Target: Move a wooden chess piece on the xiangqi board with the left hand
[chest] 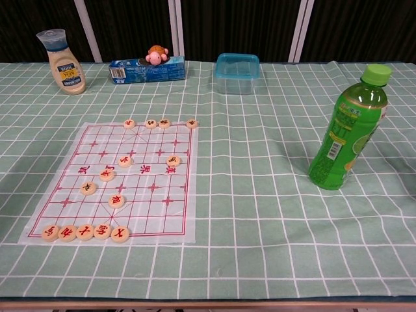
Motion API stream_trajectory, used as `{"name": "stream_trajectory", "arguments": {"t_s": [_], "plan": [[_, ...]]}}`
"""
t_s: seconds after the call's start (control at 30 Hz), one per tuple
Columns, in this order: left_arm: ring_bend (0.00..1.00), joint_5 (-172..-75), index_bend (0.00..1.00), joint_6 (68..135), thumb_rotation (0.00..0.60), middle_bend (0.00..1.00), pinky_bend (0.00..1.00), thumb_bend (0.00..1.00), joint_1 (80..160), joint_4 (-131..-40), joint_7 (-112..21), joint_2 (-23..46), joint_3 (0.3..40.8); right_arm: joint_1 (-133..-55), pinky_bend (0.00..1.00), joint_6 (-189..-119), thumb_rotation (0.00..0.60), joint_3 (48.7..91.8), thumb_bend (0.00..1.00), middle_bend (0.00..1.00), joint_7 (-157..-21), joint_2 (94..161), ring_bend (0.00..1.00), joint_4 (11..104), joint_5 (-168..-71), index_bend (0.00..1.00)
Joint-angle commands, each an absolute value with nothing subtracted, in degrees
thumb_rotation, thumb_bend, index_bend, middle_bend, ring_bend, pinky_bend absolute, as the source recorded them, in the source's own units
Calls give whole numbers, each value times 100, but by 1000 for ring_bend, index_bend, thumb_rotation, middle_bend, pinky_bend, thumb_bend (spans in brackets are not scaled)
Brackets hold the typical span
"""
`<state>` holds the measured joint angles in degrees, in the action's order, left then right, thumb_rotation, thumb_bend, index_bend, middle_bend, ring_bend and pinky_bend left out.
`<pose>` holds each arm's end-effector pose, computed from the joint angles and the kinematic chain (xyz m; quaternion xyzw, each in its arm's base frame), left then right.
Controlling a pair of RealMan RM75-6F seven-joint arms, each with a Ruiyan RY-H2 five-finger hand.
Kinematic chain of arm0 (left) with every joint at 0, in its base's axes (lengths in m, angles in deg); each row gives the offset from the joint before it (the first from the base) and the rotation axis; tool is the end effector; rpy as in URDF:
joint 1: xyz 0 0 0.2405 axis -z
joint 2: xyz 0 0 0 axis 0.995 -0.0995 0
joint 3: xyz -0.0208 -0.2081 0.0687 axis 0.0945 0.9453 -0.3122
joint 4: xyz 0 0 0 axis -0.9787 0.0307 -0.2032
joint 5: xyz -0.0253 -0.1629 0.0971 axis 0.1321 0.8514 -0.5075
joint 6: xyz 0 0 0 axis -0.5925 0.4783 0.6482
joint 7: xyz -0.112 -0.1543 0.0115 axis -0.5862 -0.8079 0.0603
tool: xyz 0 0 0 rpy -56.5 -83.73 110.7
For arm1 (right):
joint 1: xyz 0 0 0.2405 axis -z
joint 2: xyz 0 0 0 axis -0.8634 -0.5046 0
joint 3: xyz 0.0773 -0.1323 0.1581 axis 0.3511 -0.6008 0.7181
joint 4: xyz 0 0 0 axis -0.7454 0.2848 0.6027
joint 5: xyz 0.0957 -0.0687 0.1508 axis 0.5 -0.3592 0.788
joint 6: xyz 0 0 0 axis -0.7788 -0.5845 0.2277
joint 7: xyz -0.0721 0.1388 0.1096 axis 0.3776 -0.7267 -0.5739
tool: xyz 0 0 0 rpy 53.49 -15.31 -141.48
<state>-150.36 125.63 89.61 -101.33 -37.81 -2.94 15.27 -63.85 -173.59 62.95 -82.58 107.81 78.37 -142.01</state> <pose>-0.2634 0.2260 0.1499 -0.6135 -0.3257 -0.3790 0.6115 -0.2682 -0.2199 0.1544 0.6032 -0.3875 0.3663 0.5931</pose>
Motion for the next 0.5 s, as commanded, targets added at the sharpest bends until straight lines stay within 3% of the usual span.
{"name": "stream_trajectory", "arguments": {"t_s": [0.03,0.4,0.5], "plan": [[0,-15059,0,12536,600,0,50,0,8979,-10145,-3763,-303,1513,-6375,0,-17373,600,6298,359,0,-8268,10774,0,7832,-14194,0],[5,-15070,0,12489,600,5,101,0,9005,-10188,-3671,-316,1502,-6355,0,-17362,600,6290,359,0,-8311,10738,0,7864,-14160,0],[49,-15129,0,12465,600,72,148,0,9040,-10181,-3550,-321,1490,-6355,0,-17331,600,6288,358,0,-8315,10726,0,7888,-14125,0]]}}
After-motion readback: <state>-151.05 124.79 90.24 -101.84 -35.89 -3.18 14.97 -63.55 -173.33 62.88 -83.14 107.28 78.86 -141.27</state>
